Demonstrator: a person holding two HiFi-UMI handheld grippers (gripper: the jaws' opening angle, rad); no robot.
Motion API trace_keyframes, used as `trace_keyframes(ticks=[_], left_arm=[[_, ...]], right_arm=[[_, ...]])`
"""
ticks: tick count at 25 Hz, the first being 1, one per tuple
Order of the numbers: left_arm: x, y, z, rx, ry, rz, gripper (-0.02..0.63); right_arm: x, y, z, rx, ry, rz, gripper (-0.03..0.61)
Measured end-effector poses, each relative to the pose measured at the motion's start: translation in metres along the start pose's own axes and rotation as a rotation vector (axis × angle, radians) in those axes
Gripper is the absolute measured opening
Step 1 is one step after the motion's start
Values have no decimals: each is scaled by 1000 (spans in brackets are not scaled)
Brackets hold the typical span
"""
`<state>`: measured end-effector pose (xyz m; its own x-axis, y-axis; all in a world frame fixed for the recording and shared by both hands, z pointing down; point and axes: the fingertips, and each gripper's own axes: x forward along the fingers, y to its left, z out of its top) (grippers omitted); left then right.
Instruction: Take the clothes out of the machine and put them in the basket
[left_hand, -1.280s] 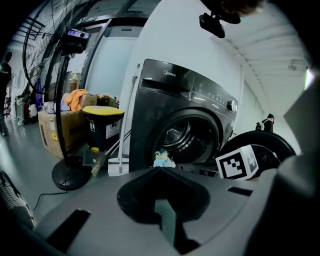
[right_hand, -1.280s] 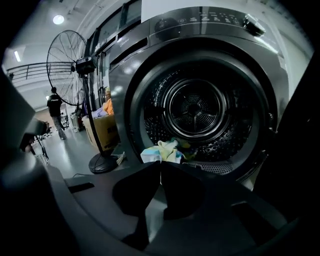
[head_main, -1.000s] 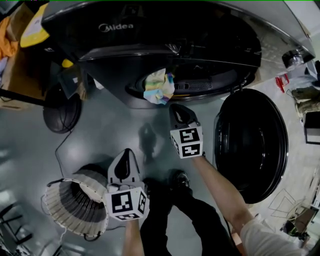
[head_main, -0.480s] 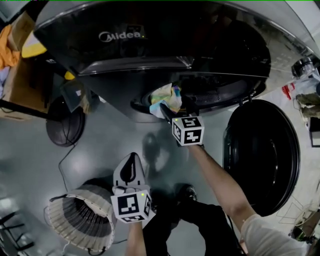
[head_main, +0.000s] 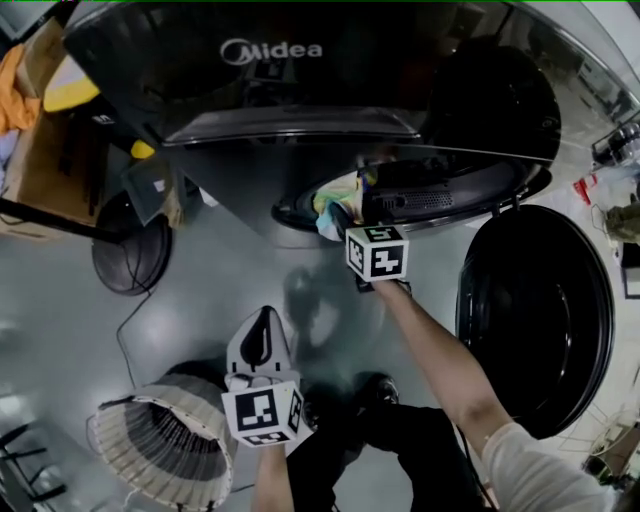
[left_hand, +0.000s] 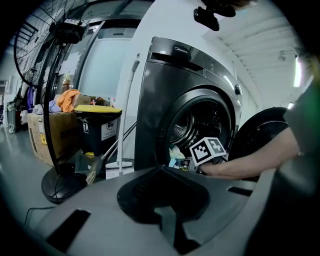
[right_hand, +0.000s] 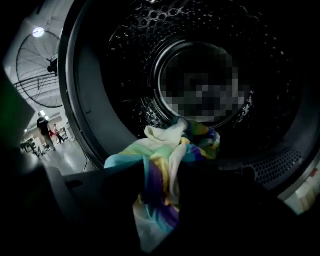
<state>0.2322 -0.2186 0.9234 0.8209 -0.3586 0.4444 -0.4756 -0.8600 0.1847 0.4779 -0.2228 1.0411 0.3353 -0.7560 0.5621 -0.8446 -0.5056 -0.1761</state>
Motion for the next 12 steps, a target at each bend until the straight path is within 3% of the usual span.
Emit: trace_keyframes(ticks=[2, 4, 12], left_arm=[[-1, 0, 0, 2, 1, -1, 18], [-3, 0, 0, 6, 5, -1, 18], [-30, -4, 26, -26, 22, 8, 18]], right_arm=[[0, 11, 0, -79, 23, -2, 120], [0, 14, 2, -116, 37, -10, 85], [-53, 24, 30, -168, 5, 16, 69]])
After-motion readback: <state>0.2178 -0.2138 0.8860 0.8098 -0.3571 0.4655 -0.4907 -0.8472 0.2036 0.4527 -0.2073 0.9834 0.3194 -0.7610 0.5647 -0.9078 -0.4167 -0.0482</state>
